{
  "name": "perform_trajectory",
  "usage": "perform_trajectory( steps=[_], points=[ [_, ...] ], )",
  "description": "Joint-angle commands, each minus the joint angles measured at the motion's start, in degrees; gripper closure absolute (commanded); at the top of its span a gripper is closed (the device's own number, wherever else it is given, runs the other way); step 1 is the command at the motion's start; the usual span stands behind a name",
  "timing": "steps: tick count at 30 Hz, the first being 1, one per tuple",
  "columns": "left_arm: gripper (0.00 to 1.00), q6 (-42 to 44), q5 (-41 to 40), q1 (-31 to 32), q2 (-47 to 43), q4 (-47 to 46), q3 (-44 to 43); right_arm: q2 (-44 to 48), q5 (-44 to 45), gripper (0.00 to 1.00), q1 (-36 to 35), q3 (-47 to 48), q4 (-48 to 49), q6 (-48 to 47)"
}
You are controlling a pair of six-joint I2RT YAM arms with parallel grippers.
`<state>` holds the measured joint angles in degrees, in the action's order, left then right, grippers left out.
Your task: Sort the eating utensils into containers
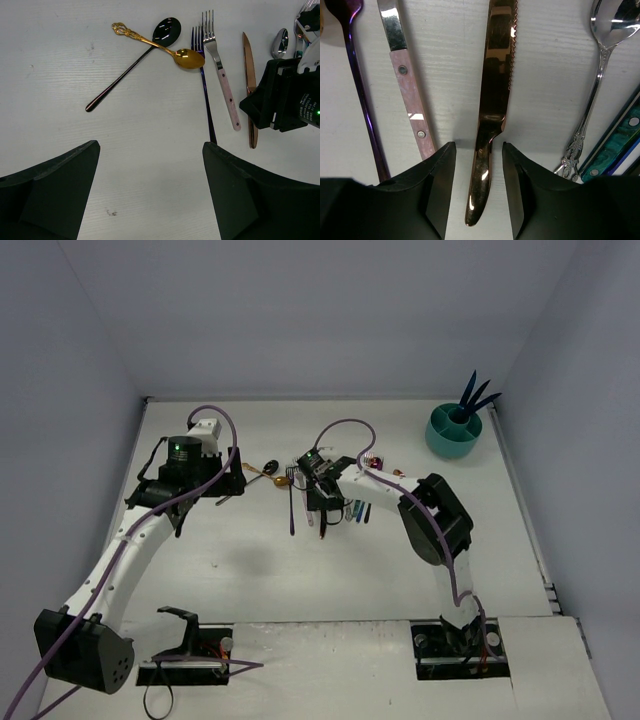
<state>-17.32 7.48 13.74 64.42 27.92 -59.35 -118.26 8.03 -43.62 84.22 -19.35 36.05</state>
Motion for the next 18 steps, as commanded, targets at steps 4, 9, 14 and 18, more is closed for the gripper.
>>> perform_trajectory(
  steps=[4,9,14,18],
  points=[
    [0.19,-0.34,0.52,-0.55,-1.41,-1.56,-1.94,0.4,0.67,0.66,-0.48,2.61,-1.57,1.1],
    [0.18,-0.34,0.66,-0.55,-1.55,-1.5,-1.94,-0.27,0.64,0.68,-0.68,2.59,-1.8,1.19],
    [0.18,-0.42,0.84,-0.55,-1.51,-1.63,-1.91,-0.9,1.25,0.72,-0.92,2.7,-2.08,1.38],
    [0.18,-0.43,1.0,-0.55,-1.41,-1.59,-1.99,-1.98,1.42,0.77,-0.95,3.56,-2.51,1.21]
  ],
)
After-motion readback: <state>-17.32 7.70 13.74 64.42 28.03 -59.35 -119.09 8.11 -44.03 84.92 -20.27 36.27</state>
